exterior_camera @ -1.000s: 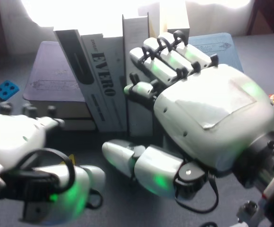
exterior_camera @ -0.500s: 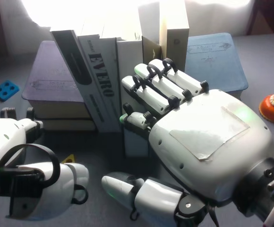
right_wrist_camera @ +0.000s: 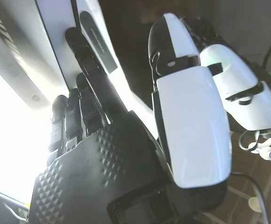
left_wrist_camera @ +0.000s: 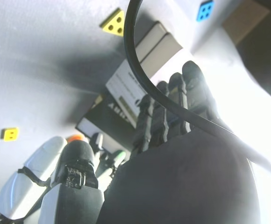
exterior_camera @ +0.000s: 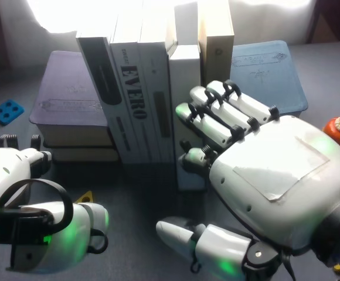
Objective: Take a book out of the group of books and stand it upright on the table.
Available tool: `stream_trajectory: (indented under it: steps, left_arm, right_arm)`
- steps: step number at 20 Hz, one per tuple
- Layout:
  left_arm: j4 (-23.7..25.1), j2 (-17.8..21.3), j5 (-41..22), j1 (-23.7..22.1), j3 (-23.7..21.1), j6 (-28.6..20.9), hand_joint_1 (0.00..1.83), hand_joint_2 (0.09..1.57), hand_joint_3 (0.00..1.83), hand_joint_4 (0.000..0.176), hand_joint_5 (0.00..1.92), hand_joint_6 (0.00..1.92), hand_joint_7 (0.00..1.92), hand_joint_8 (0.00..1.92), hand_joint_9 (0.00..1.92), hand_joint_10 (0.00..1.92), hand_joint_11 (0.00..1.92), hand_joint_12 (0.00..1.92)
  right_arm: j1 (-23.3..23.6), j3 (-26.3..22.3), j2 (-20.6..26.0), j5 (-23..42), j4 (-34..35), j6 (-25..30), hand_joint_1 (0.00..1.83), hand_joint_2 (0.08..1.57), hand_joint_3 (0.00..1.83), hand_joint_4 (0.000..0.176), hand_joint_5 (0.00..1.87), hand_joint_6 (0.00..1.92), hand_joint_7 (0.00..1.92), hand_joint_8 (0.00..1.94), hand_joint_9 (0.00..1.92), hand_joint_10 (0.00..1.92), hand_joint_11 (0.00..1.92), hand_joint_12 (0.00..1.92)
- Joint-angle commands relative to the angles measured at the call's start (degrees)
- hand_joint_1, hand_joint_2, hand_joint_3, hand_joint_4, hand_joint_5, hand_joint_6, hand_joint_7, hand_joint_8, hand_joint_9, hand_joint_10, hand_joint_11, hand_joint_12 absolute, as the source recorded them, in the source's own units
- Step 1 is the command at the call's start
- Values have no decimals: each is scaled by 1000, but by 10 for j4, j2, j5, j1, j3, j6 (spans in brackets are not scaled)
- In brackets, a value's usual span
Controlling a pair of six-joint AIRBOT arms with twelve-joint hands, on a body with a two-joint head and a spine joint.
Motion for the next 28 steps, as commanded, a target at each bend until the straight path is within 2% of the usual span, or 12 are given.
stream_trajectory:
  steps: [1,3,7,9,11,13,17,18,21,23,28]
  left_arm:
    - [49,3,-2,-2,0,-2,0,1278,1,25,55,1,77,1,33,3,0,220]
    - [49,3,-2,-2,0,-2,0,1279,1,19,62,4,77,1,35,3,0,230]
    - [49,3,-2,-2,0,-2,0,1271,0,23,57,1,80,0,28,0,0,179]
    - [49,3,-2,-2,-1,-2,0,1277,0,23,54,1,75,1,14,3,0,129]
    - [49,3,-2,-2,-1,-2,0,1268,0,31,45,0,70,2,22,4,0,160]
    - [49,3,-2,-2,-1,-2,0,1268,0,28,43,1,71,2,25,4,0,167]
    - [49,3,-2,-2,-1,-2,0,1281,3,22,63,4,77,2,12,0,0,125]
    - [49,3,-2,-2,-1,-2,0,1277,1,20,63,5,79,3,20,3,0,172]
    - [49,3,-2,-2,-2,-2,0,1278,1,20,64,4,83,2,22,2,0,157]
    - [49,3,6,-2,-3,-2,0,1274,0,25,45,0,77,0,22,1,0,153]
    - [47,3,30,0,-5,-1,0,1283,2,24,41,0,62,0,17,0,0,133]
  right_arm:
    - [0,2,4,20,-28,5,0,1197,3,0,618,132,81,9,0,0,0,0]
    - [-10,15,4,11,-28,12,0,1196,2,0,619,131,77,6,0,0,0,0]
    - [-19,46,0,-14,-28,29,0,1195,2,0,624,129,71,1,0,0,0,0]
    - [-24,48,-1,-22,-28,31,0,1195,1,0,633,131,71,4,0,0,0,0]
    - [-36,48,-2,-31,-28,31,0,1195,1,0,627,126,88,10,0,0,0,0]
    - [-50,47,-4,-34,-29,30,0,1203,5,0,630,126,88,9,0,0,0,0]
    - [-44,31,8,-32,-29,27,0,1204,5,0,641,127,128,21,0,0,0,0]
    - [-39,19,15,-32,-29,28,0,1201,3,0,641,125,104,9,0,0,0,0]
    - [-24,-6,33,-31,-29,28,0,1197,1,0,642,124,99,6,0,0,0,0]
    - [-14,-20,47,-30,-29,25,0,1206,5,0,639,121,96,4,0,0,0,0]
    - [10,-33,92,-31,-35,24,0,1199,1,0,614,108,110,8,5,2,0,0]
